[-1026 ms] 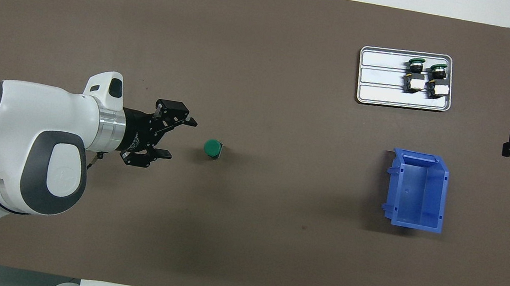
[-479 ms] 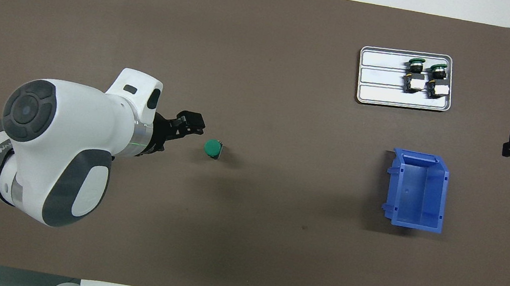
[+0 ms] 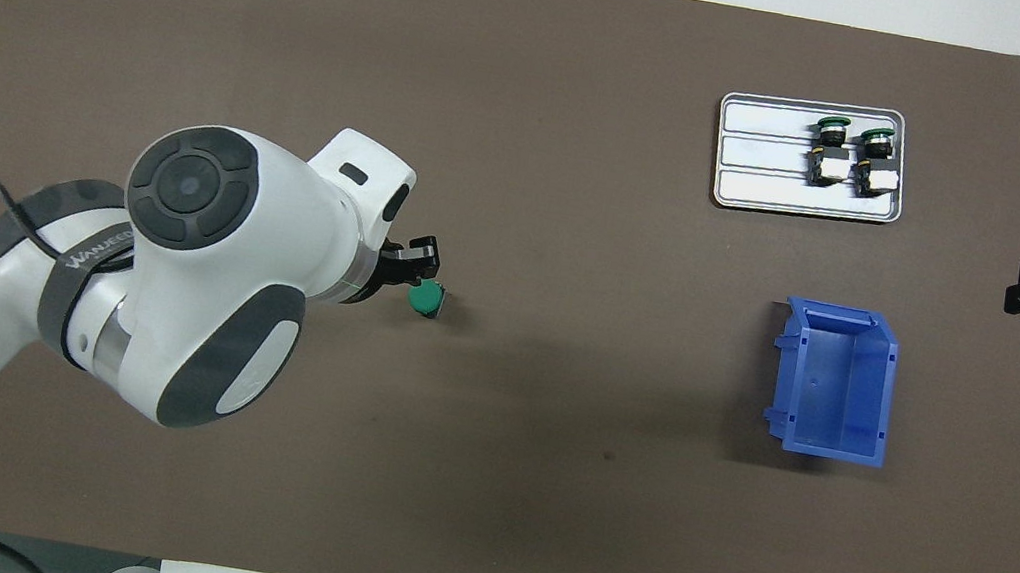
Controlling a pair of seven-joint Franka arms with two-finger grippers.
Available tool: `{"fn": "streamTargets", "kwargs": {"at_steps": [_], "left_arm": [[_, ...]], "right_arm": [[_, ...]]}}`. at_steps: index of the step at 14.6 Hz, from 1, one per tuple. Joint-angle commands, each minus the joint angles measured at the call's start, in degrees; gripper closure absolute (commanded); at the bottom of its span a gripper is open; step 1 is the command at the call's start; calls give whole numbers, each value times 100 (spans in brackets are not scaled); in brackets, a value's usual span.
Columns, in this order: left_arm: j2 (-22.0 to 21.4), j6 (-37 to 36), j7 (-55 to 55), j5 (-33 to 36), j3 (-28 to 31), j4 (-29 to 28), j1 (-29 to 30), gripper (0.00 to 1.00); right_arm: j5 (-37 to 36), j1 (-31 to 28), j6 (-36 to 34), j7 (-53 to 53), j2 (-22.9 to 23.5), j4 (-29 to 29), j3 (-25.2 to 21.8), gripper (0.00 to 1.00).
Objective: Place and press button with both arms
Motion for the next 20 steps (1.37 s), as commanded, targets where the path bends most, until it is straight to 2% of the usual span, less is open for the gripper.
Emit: {"fn": "streamTargets", "kwargs": {"at_steps": [1,4,6,12,20], "left_arm": [[398,-222,-63,146,40,395,-64,83],[415,-196,-72,154,40,360,-143,98],[538,-143,-116,154,40,351,-152,99],[591,278,-134,154,31,114,-222,99],[635,481,-116,154,22,-71,-222,99]], "right_arm": [[6,-55,23,-123,-145,-160,31,2],[6,-55,23,-123,-145,-160,31,2],[6,-55,23,-123,-145,-160,31,2],[6,-55,23,-123,-145,-160,31,2],[6,-55,23,-123,-145,-160,31,2]]}}
